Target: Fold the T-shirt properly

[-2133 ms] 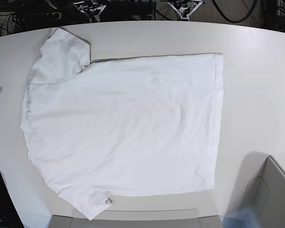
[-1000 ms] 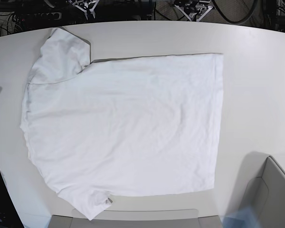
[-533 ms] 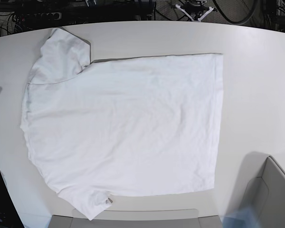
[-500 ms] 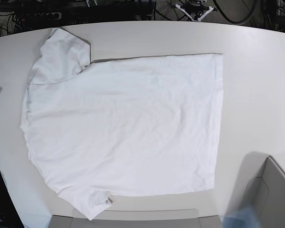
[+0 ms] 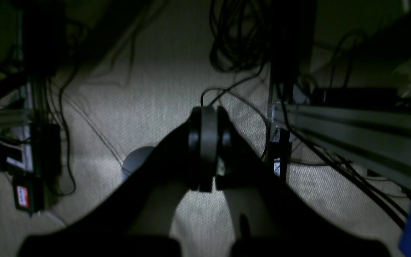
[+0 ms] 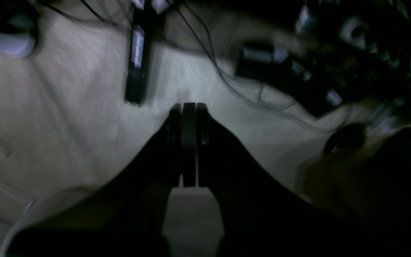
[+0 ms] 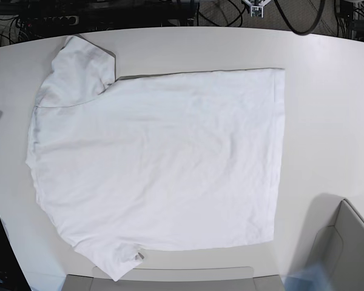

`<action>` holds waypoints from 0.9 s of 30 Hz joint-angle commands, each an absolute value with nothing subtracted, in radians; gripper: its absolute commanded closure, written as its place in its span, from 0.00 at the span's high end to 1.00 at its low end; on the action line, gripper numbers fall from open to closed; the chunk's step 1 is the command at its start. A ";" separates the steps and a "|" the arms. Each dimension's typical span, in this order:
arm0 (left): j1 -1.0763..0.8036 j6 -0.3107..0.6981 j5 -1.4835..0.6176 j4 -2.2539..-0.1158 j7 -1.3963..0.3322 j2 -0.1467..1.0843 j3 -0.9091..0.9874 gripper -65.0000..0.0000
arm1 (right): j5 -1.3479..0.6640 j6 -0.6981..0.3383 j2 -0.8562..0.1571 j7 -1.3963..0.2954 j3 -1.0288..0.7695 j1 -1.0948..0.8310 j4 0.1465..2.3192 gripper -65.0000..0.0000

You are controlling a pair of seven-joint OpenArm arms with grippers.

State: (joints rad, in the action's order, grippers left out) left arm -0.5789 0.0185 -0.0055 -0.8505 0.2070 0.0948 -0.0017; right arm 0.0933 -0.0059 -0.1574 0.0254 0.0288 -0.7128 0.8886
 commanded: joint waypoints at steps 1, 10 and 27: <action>-0.618 0.012 -0.007 -0.903 0.228 0.096 0.001 0.00 | 0.091 -0.007 -0.191 0.031 0.024 -0.766 0.935 0.00; -0.866 0.012 -0.007 -1.277 0.217 0.105 0.073 0.00 | 0.082 -0.004 -0.282 0.030 0.015 -1.032 1.380 0.00; -0.863 0.012 -0.007 -2.043 -0.082 0.104 0.291 0.00 | -0.008 -0.004 -0.315 -0.097 -0.093 -1.075 2.069 0.00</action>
State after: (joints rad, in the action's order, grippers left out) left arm -0.8581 0.0231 -0.0055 -2.0205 -0.1097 0.0971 0.2878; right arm -0.0044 0.0002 -0.3126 -0.1223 -0.0902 -1.0603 2.0491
